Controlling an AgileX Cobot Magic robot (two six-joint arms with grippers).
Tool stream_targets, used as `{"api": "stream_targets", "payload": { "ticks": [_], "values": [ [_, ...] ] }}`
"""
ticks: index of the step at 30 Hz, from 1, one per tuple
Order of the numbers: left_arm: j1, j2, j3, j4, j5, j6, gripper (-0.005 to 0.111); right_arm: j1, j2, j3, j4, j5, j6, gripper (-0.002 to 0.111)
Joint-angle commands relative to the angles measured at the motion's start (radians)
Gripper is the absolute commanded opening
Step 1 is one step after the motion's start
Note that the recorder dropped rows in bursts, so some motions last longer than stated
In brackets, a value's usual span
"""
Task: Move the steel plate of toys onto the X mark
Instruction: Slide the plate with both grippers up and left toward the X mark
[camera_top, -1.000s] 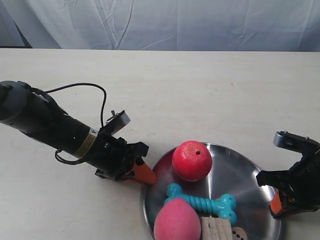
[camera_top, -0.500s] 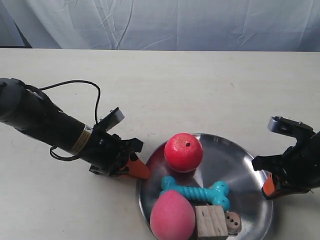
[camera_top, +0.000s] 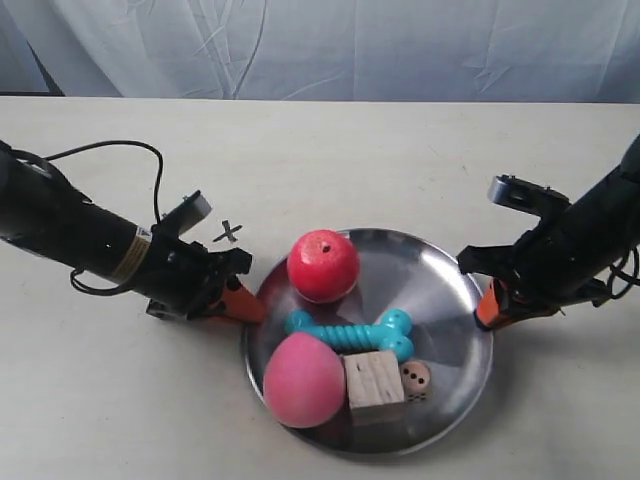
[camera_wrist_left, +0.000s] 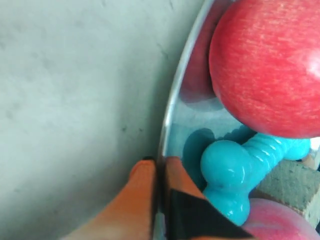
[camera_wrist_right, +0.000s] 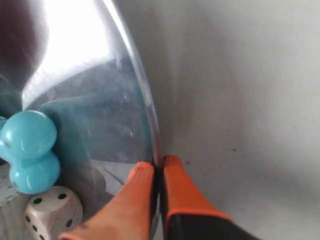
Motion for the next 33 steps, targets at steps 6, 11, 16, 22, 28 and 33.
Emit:
{"api": "stream_targets", "payload": {
  "ticks": [6,11,16,22,28,33],
  "values": [
    [0.135,-0.033,-0.076,-0.103,-0.182,0.001,0.0,0.167,0.074,-0.189,0.241,0.093,0.033,-0.001],
    [0.22,-0.033,-0.076,-0.12,-0.213,0.001,0.0,0.192,0.147,-0.302,0.223,0.134,0.09,-0.001],
    [0.265,-0.033,-0.076,-0.205,-0.236,0.001,0.0,0.231,0.237,-0.419,0.226,0.154,0.123,-0.001],
    [0.308,-0.033,-0.148,-0.205,-0.196,0.001,0.0,0.268,0.335,-0.551,0.248,0.169,0.141,-0.001],
    [0.35,-0.033,-0.218,-0.179,-0.053,0.001,0.0,0.284,0.404,-0.68,0.258,0.191,0.152,-0.001],
    [0.368,-0.031,-0.254,-0.116,0.05,0.001,0.0,0.29,0.449,-0.769,0.264,0.217,0.176,-0.001]
  ]
}}
